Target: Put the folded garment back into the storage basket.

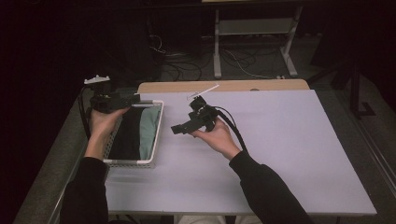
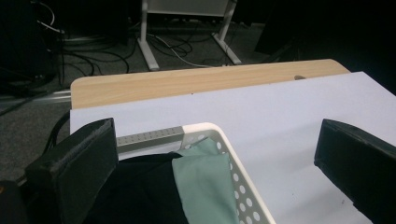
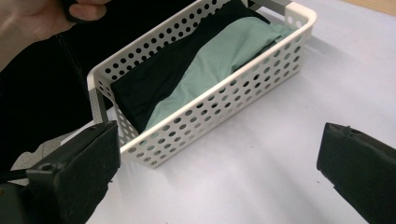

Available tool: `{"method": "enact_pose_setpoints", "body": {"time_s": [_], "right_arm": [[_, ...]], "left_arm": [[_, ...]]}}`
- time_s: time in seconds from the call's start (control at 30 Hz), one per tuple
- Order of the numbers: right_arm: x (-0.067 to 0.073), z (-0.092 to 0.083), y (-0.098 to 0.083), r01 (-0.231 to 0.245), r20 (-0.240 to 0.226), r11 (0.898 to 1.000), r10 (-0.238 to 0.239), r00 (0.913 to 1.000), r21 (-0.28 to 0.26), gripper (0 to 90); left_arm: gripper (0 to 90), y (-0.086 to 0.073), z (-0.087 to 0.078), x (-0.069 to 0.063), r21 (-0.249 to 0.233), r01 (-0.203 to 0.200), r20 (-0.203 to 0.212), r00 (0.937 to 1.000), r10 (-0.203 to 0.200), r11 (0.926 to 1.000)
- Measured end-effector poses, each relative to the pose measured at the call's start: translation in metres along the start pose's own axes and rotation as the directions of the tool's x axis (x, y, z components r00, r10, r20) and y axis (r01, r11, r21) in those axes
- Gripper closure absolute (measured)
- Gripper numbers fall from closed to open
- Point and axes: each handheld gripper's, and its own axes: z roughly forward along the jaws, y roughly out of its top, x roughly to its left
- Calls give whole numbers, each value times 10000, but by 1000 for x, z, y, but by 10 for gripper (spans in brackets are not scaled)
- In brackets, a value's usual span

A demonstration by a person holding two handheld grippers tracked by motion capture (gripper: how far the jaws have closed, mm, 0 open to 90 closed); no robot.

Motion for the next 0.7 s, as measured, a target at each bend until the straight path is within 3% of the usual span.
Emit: {"method": "enact_pose_setpoints", "body": {"time_s": [0.27, 0.5, 0.7], "right_arm": [[-6, -13, -3, 313, 154, 9995, -314, 9994, 35, 0], [-10, -25, -6, 665, 277, 9974, -657, 9975, -279, 0], [-15, -35, -8, 618, 435, 9979, -610, 9972, -172, 0]], "left_arm": [[0, -6, -11, -3, -172, -116, 109, 9999, 118, 9998], [0, -14, -21, -10, -440, -331, 201, 9992, 340, 9985], [0, -20, -27, -17, -642, -390, 380, 9984, 415, 9972]]}}
